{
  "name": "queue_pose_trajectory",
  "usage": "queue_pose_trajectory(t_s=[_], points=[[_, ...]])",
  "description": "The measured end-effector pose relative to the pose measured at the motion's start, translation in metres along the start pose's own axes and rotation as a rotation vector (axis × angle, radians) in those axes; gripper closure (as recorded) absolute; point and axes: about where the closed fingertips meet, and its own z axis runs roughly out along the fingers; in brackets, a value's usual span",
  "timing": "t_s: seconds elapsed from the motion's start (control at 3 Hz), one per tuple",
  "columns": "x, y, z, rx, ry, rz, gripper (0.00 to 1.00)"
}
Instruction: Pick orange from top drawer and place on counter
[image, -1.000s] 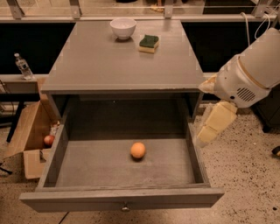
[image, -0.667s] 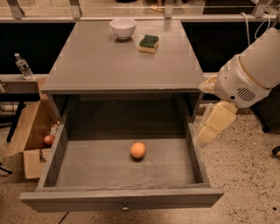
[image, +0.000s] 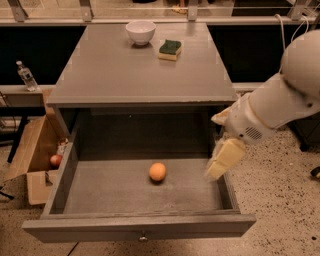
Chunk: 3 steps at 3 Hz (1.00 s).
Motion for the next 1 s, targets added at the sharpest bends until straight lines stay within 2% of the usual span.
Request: queue_pose_trajectory(t_s=[0.33,0.67,1.0], points=[[0.005,-0.007,0.052,0.013,-0.057,-0.010,0.00],[-0.005,-0.020,0.106,0.029,-0.128,-0.011,0.00],[-0.005,-0.020,0.106,0.029,-0.128,-0.011,0.00]])
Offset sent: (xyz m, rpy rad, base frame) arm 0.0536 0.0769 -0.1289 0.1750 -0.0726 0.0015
